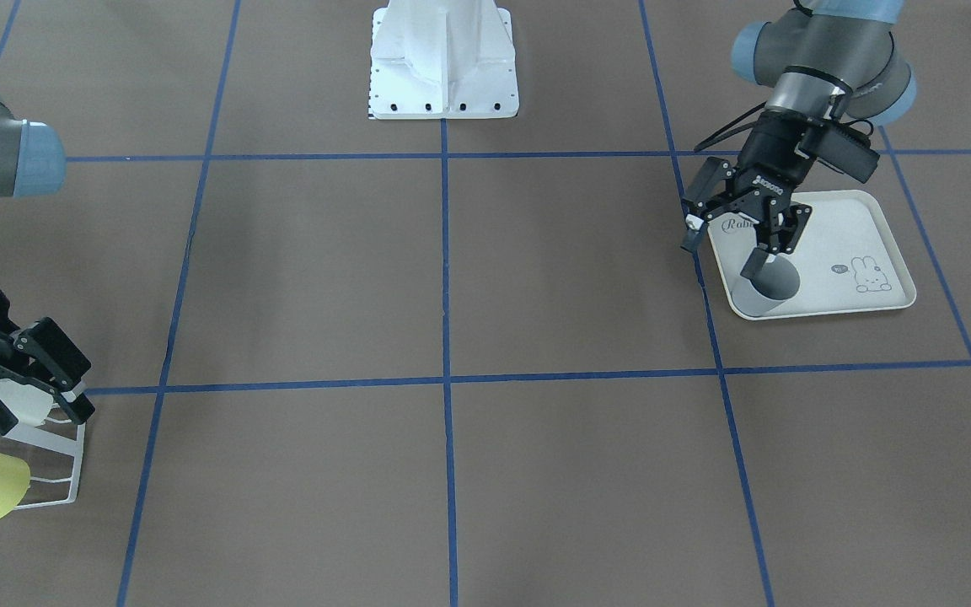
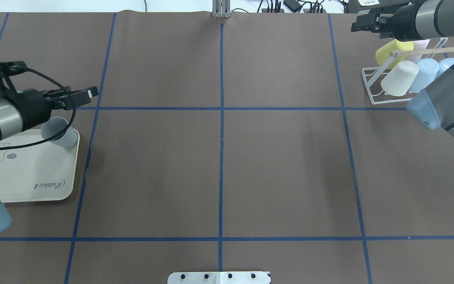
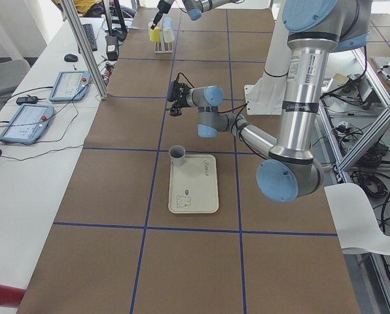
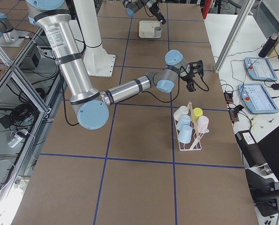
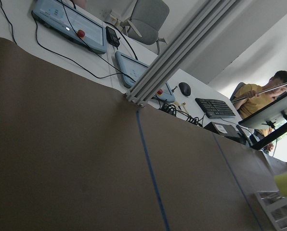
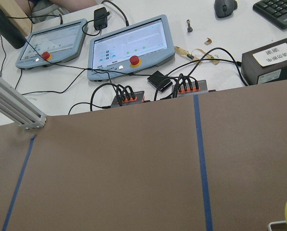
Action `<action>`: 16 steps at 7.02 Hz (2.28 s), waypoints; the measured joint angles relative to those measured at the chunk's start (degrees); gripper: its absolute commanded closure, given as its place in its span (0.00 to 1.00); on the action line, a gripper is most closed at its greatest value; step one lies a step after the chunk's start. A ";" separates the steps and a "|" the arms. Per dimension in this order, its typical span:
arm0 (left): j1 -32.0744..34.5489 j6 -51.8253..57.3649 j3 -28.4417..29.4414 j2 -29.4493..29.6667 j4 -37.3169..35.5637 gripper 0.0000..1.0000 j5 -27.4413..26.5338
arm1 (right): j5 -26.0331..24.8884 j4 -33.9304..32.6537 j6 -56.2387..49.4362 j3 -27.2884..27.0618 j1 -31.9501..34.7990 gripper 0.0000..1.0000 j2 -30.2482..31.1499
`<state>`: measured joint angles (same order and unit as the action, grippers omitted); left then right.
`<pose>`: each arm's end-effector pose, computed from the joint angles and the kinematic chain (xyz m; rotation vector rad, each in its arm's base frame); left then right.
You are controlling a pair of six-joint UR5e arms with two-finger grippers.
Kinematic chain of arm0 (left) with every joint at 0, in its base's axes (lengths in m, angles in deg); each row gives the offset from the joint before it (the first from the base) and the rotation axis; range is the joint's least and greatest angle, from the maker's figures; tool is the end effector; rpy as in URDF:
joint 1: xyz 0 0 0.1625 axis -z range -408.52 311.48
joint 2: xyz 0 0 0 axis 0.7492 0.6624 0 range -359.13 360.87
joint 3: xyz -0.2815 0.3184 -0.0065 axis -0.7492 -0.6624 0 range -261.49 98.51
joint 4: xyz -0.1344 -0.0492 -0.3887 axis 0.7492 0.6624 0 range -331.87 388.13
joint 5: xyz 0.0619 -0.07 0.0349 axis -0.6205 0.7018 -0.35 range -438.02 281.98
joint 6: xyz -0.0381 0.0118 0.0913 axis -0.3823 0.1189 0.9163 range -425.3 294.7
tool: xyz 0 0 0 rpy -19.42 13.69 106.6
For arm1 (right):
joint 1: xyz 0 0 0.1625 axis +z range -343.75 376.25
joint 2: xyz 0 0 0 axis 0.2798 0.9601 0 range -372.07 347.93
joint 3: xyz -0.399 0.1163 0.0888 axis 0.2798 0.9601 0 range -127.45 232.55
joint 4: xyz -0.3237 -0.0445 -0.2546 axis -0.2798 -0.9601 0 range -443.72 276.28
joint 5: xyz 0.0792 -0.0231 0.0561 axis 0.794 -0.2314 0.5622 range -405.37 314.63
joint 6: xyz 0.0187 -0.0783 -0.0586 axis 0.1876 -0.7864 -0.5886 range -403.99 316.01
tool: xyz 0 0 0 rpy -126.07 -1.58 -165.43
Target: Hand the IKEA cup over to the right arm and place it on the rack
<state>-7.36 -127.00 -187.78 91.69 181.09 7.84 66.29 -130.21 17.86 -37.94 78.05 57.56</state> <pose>0.2809 -0.4322 0.3909 0.8476 1.1169 -0.2370 -0.2178 -0.6106 0.3713 0.5471 -1.0258 0.3077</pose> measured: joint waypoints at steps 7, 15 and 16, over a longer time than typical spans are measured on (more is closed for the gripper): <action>14.18 18.45 6.33 -3.12 -20.49 0.06 32.35 | 0.22 -0.08 -0.20 -0.02 -1.79 0.00 0.16; 12.74 18.13 14.95 3.83 -22.02 1.00 36.40 | 0.06 0.04 -0.06 -0.08 -2.02 0.00 0.46; 12.31 18.21 14.78 3.96 -22.04 1.00 36.51 | 0.10 0.04 -0.04 -0.09 -2.04 0.00 0.41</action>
<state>4.95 -108.79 -173.01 95.65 159.06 44.36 66.39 -130.17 17.82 -38.03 76.02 57.97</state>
